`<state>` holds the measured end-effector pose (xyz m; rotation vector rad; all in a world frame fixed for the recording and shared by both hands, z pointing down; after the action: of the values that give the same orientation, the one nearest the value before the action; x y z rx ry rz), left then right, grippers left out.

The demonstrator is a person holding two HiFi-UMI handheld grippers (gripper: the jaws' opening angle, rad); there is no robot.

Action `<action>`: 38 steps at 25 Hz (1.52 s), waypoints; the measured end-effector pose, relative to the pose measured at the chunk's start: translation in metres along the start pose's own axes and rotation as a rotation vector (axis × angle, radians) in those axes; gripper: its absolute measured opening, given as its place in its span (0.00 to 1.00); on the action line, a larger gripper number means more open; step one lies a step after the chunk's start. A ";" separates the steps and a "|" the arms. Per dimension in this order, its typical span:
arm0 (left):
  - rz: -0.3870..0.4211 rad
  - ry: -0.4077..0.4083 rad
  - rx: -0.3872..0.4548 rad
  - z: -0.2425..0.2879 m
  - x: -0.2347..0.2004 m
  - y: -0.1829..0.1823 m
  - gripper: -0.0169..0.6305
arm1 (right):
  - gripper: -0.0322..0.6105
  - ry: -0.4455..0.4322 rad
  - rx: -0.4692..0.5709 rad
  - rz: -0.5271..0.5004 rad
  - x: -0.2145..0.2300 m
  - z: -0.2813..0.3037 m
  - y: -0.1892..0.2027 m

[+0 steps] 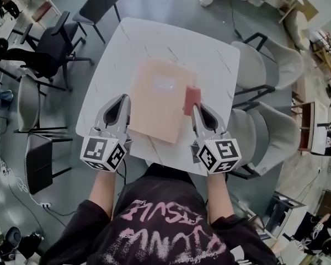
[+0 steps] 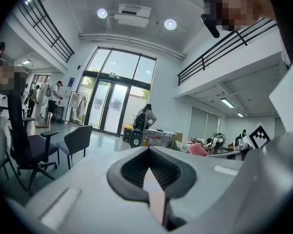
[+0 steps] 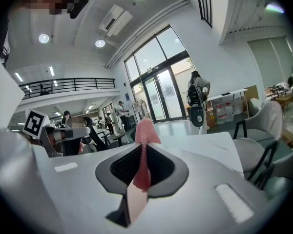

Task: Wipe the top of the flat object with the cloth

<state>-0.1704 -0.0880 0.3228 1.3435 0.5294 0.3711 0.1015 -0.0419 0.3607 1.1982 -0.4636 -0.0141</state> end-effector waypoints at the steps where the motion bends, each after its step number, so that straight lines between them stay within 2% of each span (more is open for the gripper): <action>1: -0.001 0.001 -0.003 0.002 -0.001 0.001 0.03 | 0.13 -0.001 -0.001 0.000 0.000 0.002 0.000; 21: -0.049 0.009 -0.056 0.028 -0.018 0.027 0.03 | 0.13 -0.003 -0.066 0.018 0.009 0.034 0.017; 38: -0.054 0.013 -0.111 0.037 -0.025 0.054 0.03 | 0.13 0.002 -0.119 0.045 0.019 0.049 0.037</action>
<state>-0.1680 -0.1209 0.3840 1.2183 0.5469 0.3597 0.0924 -0.0764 0.4140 1.0711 -0.4815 -0.0015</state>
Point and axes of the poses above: the fingertips, and each gripper's own axes: z forward along the fingers, x to its right, y out of its underside, the point moved 8 cm from there along -z, backward along the fingers, and after that the axes turned 3 degrees about z, right-handed, at the moved point
